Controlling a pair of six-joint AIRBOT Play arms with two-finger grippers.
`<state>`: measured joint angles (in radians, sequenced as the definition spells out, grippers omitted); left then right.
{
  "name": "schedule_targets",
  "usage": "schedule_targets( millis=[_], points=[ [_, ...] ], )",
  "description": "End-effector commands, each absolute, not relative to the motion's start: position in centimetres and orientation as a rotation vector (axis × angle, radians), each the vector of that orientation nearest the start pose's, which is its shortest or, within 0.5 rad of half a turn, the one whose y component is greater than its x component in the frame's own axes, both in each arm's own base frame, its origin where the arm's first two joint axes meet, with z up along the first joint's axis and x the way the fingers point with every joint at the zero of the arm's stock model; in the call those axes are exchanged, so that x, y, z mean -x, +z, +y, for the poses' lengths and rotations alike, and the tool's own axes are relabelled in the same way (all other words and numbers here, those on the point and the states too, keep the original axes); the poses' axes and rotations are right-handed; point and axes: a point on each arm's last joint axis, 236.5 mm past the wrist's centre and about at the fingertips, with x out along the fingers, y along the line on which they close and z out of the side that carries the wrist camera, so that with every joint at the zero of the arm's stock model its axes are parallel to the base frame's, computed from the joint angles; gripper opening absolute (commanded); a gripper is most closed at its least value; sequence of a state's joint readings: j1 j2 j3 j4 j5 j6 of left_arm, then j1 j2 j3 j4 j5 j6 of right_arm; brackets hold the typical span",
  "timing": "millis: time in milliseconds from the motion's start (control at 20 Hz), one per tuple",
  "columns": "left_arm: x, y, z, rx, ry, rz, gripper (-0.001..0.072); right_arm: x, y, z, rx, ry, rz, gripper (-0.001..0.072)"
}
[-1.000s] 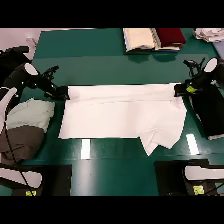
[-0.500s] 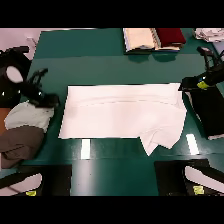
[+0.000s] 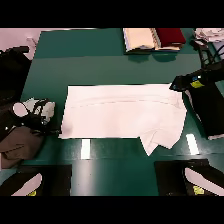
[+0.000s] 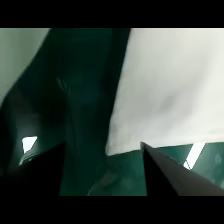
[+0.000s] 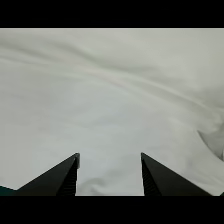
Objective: Fold the shirts.
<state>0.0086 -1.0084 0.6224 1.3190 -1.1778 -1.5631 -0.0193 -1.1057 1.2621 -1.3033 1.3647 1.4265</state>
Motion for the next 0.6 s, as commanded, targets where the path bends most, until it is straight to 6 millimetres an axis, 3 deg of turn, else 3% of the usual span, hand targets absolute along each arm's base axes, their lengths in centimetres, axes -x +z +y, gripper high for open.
schedule_targets(
  millis=[0, 300, 350, 400, 550],
  points=[
    [-23.1, -7.7, -7.1, 0.365, -0.125, 1.508, 0.0549, -34.7, 9.8, 6.8, -0.074, 0.299, 1.195, 0.0452],
    [-21.8, -8.7, -7.7, 0.403, -0.129, 1.548, 0.0545, -34.6, 9.8, 6.7, -0.075, 0.297, 1.198, 0.0452],
    [-22.0, -8.5, -7.7, 0.401, -0.131, 1.543, 0.0337, -34.3, 9.7, 6.7, -0.074, 0.299, 1.210, 0.0452],
    [-22.3, -8.3, -7.7, 0.391, -0.141, 1.533, 0.0015, -33.9, 9.5, 6.4, -0.068, 0.295, 1.230, 0.0452],
    [-23.7, -6.3, -7.7, 0.370, -0.167, 1.471, 0.0022, -32.1, 8.2, 4.4, -0.109, 0.250, 1.307, 0.0452]
  ],
)
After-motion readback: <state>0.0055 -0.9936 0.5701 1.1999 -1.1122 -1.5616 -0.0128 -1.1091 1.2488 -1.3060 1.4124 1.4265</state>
